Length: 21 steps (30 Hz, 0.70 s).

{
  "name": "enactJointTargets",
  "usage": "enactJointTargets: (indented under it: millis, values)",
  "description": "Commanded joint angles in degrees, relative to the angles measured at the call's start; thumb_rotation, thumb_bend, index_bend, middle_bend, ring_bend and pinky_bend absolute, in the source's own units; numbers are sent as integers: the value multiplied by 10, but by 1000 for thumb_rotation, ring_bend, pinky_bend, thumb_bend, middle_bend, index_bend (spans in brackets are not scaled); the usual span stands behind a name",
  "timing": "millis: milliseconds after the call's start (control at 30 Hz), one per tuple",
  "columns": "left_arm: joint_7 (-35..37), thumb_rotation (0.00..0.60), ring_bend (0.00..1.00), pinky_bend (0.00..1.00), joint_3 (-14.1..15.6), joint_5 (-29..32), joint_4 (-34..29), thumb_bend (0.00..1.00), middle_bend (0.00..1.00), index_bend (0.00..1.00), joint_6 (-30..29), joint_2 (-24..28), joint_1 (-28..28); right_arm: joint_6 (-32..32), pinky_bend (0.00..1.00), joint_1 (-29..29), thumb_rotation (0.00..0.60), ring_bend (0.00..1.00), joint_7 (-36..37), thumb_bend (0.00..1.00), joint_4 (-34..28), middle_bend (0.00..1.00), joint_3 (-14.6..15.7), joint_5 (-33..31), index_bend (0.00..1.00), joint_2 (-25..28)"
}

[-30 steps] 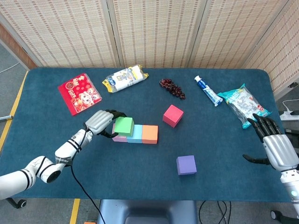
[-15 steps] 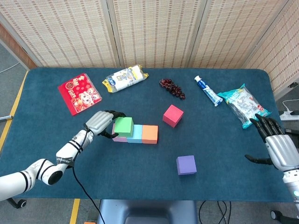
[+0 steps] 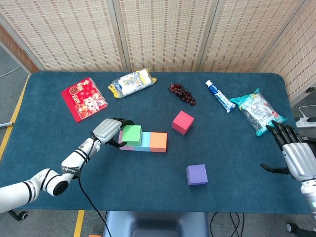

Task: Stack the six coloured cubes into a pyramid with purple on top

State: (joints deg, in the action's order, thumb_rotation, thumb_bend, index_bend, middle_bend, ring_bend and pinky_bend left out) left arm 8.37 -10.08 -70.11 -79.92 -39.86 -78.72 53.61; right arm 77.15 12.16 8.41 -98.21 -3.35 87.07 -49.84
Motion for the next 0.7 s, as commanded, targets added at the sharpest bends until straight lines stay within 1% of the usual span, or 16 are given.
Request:
enactJointTargets:
  millis: [33,333,500,700]
  values:
    - [-1,600,220,246,-1,0,1,320,287,337,0,0,0,0,24,0,600,0,1,100,1,0,0,1,0,0]
    - [-2,600,209,239,0,-1,2,320,278,333,4,0,1,-1,24,-2,600,0,3,101,3,0,-1,1,0,0]
    - [-3,600,155,229,1,-5,4,323,223,275,5,-1,0,-1,24,-2,600,0,3,100,3,0,-2,0,0,0]
    - [-1,600,127,227,3,-8,5,323,185,237,4,-1,-1,-3,24,-2,600,0,3,100,2,0,-2,0,0,0]
